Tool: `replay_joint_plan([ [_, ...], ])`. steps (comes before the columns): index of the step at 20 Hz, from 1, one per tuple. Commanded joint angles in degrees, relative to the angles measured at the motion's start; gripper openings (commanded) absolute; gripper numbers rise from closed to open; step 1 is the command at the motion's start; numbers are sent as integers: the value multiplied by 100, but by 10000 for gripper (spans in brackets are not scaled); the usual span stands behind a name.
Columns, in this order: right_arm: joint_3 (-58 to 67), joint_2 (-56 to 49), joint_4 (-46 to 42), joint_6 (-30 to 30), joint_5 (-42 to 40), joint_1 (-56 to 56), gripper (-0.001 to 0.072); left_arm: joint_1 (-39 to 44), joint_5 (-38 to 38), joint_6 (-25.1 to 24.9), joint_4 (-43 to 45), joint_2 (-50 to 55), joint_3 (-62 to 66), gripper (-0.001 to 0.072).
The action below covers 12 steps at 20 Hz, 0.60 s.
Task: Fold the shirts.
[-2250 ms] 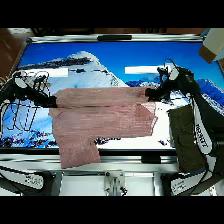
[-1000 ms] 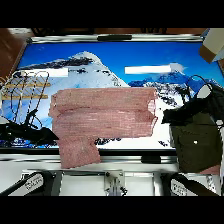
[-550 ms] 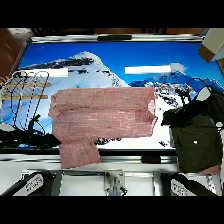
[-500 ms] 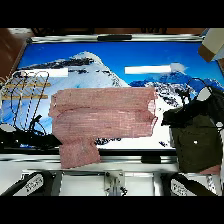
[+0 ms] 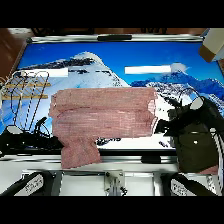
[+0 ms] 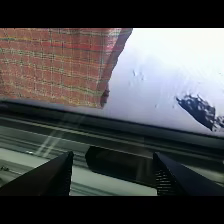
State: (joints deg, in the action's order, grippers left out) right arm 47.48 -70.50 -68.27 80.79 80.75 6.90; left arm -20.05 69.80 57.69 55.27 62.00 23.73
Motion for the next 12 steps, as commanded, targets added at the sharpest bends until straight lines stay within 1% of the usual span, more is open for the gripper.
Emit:
replay_joint_plan([
  [1, -621, 0, 501, 173, -968, -138, 624, 7, 26, -20, -92, -4, -11, 28],
  [6, -970, 0, 501, 647, -1915, -619, 623, 7, 33, -20, -92, -4, -11, 29],
  [10, -975, -238, 516, 710, -2109, -916, 621, 7, -52, -22, -92, -2, -9, 28],
  [11, -975, -293, 492, 710, -2142, -964, 493, 7, -63, -22, -92, -2, -9, 29],
  [12, -975, -302, 481, 717, -2181, -962, 238, 7, -63, -24, -92, -2, -9, 29],
])
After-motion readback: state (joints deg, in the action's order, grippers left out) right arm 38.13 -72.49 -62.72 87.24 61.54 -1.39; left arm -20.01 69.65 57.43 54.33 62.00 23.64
